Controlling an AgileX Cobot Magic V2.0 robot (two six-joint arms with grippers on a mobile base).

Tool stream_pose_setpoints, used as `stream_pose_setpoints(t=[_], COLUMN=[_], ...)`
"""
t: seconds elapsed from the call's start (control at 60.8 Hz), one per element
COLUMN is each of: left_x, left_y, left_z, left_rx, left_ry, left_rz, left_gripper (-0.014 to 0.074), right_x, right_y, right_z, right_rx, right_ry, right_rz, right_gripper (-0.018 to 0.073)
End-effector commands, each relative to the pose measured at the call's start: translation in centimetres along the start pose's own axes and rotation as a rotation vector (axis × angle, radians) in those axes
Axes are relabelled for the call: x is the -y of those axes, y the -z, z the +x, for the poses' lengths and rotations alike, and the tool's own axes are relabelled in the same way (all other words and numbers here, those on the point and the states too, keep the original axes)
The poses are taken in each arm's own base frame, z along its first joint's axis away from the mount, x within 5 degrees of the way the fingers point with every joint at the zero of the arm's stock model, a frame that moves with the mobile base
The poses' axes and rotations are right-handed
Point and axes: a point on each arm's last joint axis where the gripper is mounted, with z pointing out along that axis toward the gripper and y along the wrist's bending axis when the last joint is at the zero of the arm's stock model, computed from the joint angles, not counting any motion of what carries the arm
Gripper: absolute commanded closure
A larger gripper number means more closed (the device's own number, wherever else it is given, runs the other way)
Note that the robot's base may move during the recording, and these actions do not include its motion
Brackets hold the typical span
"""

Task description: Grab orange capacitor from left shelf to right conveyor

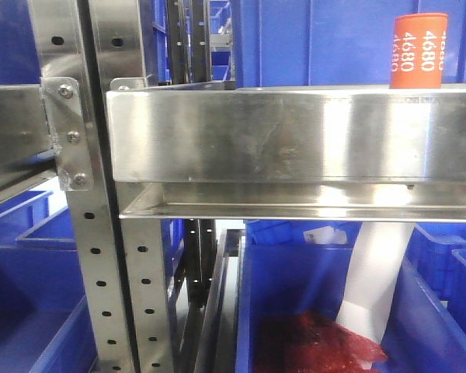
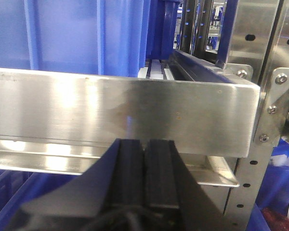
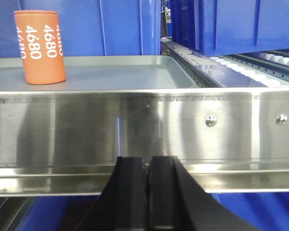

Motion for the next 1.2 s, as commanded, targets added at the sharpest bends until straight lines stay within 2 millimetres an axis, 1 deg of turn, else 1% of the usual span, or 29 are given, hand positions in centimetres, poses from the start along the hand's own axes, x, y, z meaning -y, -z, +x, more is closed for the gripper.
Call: stream_pose_setpoints(t=[0.0, 0.708, 0.872, 1.053, 1.086, 1.185], left_x=[0.0, 0.0, 0.0, 0.0, 0.0, 0.0], left_y=[0.2, 0.2, 0.2, 0.2, 0.2, 0.2], left_z=[-1.0, -1.0, -1.0, -1.0, -1.0, -1.0], left_rx=[0.105, 0.105, 0.105, 0.105, 0.105, 0.105], left_ry=[0.003, 0.003, 0.003, 0.003, 0.003, 0.003], left_rz=[-0.003, -0.003, -0.003, -0.003, -0.003, -0.003], left_gripper=[0.0723, 0.0723, 0.0723, 0.0723, 0.0723, 0.0723], right_x=[0.0, 0.0, 0.0, 0.0, 0.0, -0.2], right_y=[0.2, 0.2, 0.2, 0.4, 0.5, 1.1], right_z=[-0.9, -0.9, -1.2, -2.3, -2.8, -4.9], right_rx=[0.101, 0.101, 0.132, 0.222, 0.231, 0.265], right_ry=[0.006, 0.015, 0.015, 0.001, -0.004, -0.004], right_rz=[0.007, 0.007, 0.008, 0.009, 0.008, 0.001], right_gripper=[0.0505, 0.0505, 0.0505, 0.0505, 0.0505, 0.0505])
